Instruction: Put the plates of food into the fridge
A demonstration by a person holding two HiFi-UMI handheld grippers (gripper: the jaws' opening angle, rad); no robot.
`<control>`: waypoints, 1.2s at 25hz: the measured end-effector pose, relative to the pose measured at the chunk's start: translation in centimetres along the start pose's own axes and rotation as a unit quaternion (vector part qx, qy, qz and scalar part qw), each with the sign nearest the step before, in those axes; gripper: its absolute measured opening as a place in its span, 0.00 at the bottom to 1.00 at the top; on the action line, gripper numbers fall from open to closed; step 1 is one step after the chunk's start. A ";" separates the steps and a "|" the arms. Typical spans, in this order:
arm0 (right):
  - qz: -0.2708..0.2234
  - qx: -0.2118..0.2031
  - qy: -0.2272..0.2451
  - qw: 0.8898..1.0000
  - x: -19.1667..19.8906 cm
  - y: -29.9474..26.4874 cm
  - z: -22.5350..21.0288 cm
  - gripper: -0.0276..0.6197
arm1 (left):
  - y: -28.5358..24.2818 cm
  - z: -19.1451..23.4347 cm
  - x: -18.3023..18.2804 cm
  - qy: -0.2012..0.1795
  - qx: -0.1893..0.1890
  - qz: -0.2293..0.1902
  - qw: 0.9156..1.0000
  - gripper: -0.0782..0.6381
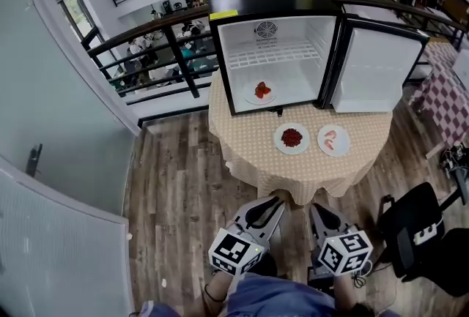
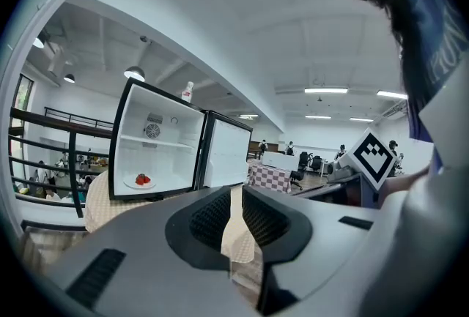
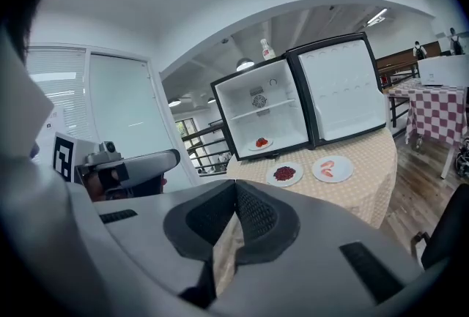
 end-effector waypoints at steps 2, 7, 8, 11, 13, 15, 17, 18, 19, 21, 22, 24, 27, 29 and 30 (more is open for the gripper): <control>0.002 0.006 -0.002 1.000 -0.6 -2.1 -0.3 0.07 | -0.6 2.4 -0.3 0.003 -0.001 0.003 1.000 0.17; 0.004 0.024 -0.005 1.000 -1.4 -5.7 -1.0 0.07 | -2.0 6.9 -0.6 0.006 0.006 0.008 1.000 0.18; 0.007 0.026 -0.003 1.000 -1.4 -6.2 -1.2 0.07 | -2.3 7.5 -0.5 0.006 0.010 0.009 1.000 0.18; 0.024 0.031 0.003 0.999 -0.9 -7.2 -1.6 0.07 | -3.2 8.9 0.7 0.011 0.017 0.023 1.000 0.17; 0.033 0.035 0.001 0.999 -0.8 -7.7 -1.8 0.07 | -3.8 9.6 1.5 0.019 0.019 0.035 0.999 0.18; 0.038 0.038 -0.003 0.999 -1.0 -8.2 -2.3 0.07 | -4.5 10.2 2.5 0.024 0.027 0.046 0.998 0.17; 0.044 0.042 -0.010 0.998 -1.3 -8.6 -2.9 0.07 | -5.4 10.8 3.8 0.030 0.031 0.062 0.997 0.18; 0.046 0.041 -0.011 0.998 -1.4 -8.9 -3.3 0.07 | -5.8 11.1 4.3 0.034 0.030 0.068 0.997 0.17; 0.049 0.040 -0.011 0.998 -1.4 -9.2 -3.9 0.07 | -6.1 11.6 4.7 0.038 0.026 0.070 0.996 0.18; 0.053 0.037 -0.012 0.998 -1.4 -10.1 -5.4 0.07 | -6.9 12.6 5.2 0.043 0.015 0.068 0.997 0.18; 0.056 0.035 -0.013 0.998 -1.4 -10.7 -6.2 0.07 | -7.4 13.3 5.5 0.045 0.011 0.068 0.997 0.19; 0.068 0.026 -0.013 0.997 -1.3 -12.1 -8.2 0.07 | -8.8 14.6 6.2 0.049 0.004 0.071 0.996 0.24; 0.088 0.007 0.000 0.996 -1.7 -14.8 -11.0 0.07 | -11.2 16.4 6.6 0.037 0.003 0.075 0.997 0.25; 0.098 -0.012 0.008 0.995 -2.1 -16.7 -12.7 0.07 | -12.9 17.6 7.0 0.033 -0.003 0.082 0.996 0.25; 0.103 -0.021 0.008 0.994 -2.1 -17.7 -13.6 0.07 | -13.8 18.2 7.3 0.036 -0.008 0.089 0.995 0.25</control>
Point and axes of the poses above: the fingertips, and each gripper's own axes: y backward along the fingers, z to its left, x out of its underside, the point moved 5 cm from there along y, backward along the fingers, and after that the axes turned 9 degrees about y, right-handed, at the moved point
